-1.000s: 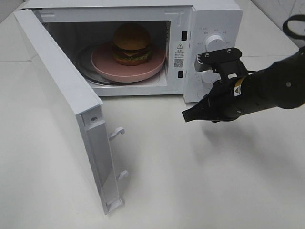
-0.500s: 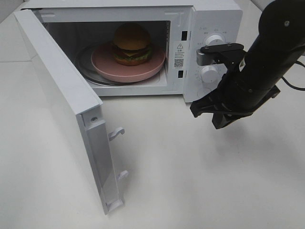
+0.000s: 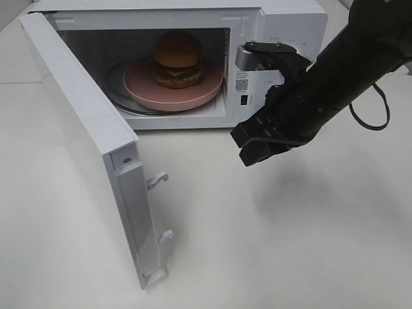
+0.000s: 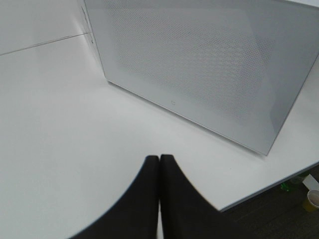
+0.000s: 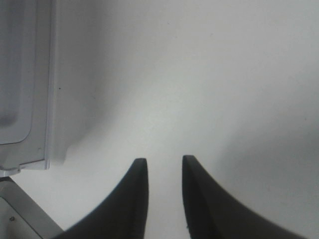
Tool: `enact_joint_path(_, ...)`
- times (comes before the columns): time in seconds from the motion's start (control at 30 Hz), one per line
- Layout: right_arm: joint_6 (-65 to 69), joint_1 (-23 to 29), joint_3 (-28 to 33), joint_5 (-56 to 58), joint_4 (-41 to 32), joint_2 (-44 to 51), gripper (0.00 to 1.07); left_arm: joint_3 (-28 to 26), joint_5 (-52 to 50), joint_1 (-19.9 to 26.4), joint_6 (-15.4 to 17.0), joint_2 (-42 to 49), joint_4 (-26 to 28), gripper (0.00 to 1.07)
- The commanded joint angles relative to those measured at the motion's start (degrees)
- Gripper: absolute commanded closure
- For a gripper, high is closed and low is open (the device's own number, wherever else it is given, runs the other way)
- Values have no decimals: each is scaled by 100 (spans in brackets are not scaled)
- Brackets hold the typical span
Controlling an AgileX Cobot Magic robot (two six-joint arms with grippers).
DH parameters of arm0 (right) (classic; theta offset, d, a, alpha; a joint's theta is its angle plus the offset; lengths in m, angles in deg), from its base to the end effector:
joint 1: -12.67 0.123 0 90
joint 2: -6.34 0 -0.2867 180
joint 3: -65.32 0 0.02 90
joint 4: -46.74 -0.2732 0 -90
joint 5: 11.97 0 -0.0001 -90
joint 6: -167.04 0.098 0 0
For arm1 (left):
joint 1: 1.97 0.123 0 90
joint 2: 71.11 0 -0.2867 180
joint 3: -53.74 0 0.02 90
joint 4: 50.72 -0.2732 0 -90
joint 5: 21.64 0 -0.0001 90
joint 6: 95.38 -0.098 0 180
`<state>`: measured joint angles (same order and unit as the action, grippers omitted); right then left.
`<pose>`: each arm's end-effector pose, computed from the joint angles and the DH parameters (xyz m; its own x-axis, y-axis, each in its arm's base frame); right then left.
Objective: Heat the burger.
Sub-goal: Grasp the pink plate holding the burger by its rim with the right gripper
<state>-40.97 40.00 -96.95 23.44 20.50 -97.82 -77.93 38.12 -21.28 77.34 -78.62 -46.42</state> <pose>0.3025 0.1846 0.1882 -0.7389 -0.4979 -0.4540 -0.6244 0.7592 0.1837 0.0156 -0.0122 0.2882 -0.3708 0.2241 -0.9013 0.4199 0.9061 0.0526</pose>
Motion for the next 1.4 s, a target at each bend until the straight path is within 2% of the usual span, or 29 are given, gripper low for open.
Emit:
enact_joint_path(0.03, -659, 11, -52, -23, -304, 40, 68, 6, 0, 0, -11, 126, 6, 106)
enact_joint_path(0.07, -848, 11, -52, -40, -372, 40, 64, 6, 0, 0, -11, 126, 6, 106)
enact_joint_path(0.1, -1129, 11, -52, -103, -435, 40, 56, 6, 0, 0, -11, 126, 6, 106)
enact_joint_path(0.13, -1129, 11, -52, -103, -435, 40, 56, 6, 0, 0, -11, 126, 6, 106)
enact_joint_path(0.17, -1289, 11, -57, -126, -447, 40, 50, 6, 0, 0, -11, 126, 6, 106)
enact_joint_path(0.27, -1536, 80, -69, -160, -401, 40, 45, 6, 0, 0, -11, 126, 6, 106)
enact_joint_path(0.57, -2252, 688, -69, -957, 183, 40, 45, 6, 0, 0, -11, 126, 6, 106)
enact_joint_path(0.73, -2395, 940, -155, -1129, 802, 6, 45, 6, 0, 0, -11, 126, 6, 106)
enact_joint_path(0.93, -2395, 1209, -584, -1134, 1398, -269, 45, 6, 0, 0, -11, 126, 6, 106)
enact_joint_path(1.0, -2395, 1358, -934, -1146, 1988, -504, 45, 6, 0, 0, -11, 126, 6, 106)
enact_joint_path(1.1, -2389, 1375, -1020, -1146, 2114, -567, 45, 6, 0, 0, -11, 126, 6, 106)
enact_joint_path(1.2, -2389, 1473, -1255, -1157, 2504, -739, 45, 6, 0, 0, -11, 126, 6, 106)
enact_joint_path(1.27, -2389, 1616, -1467, -1295, 3151, -911, 45, 6, 0, 0, -11, 126, 6, 106)
enact_joint_path(1.4, -2366, 1696, -1679, -1352, 3541, -1083, 45, 6, 0, 0, -11, 126, 6, 106)
